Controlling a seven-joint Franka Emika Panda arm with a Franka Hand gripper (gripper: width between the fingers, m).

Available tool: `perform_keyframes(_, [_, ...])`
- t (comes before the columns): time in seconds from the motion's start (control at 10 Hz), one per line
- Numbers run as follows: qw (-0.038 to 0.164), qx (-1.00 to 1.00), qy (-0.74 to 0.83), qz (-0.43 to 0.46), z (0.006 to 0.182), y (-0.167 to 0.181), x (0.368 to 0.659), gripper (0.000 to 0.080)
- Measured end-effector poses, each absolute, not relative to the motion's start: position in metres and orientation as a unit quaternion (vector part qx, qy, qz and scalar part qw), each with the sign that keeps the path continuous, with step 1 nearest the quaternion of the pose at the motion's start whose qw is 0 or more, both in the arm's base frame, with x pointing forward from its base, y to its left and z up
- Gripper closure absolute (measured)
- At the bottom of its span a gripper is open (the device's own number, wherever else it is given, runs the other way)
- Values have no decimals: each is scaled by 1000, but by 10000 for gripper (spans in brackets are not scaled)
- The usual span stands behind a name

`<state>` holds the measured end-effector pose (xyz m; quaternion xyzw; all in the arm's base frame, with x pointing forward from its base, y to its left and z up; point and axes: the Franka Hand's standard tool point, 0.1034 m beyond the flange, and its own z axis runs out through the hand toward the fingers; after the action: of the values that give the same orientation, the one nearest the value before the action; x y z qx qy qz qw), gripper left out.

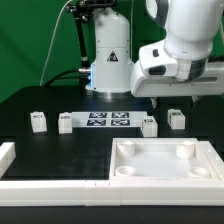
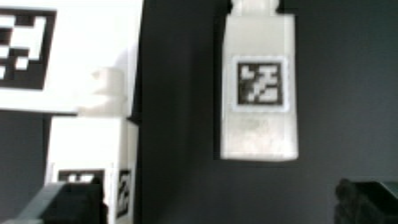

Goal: Assemble one leg

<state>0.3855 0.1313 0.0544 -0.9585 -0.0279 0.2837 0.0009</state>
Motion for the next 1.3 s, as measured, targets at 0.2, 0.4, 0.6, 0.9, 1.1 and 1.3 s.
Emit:
perform_keyframes(0.2, [15,-942,-47,331,54,136,383,151])
perform_keyframes(0.4, [13,-916,-51,399,53,135,376,151])
perform_keyframes(0.6, [12,-875,-54,481,51,136,374,151])
perform_keyframes(0.9, [-22,-867,-31,497,36,147,363,151])
perform_keyframes(1.1, [-34,-866,-28,498,26,153,353,151])
perform_keyframes(1.3, [-37,-866,-40,497,18,153,349,151])
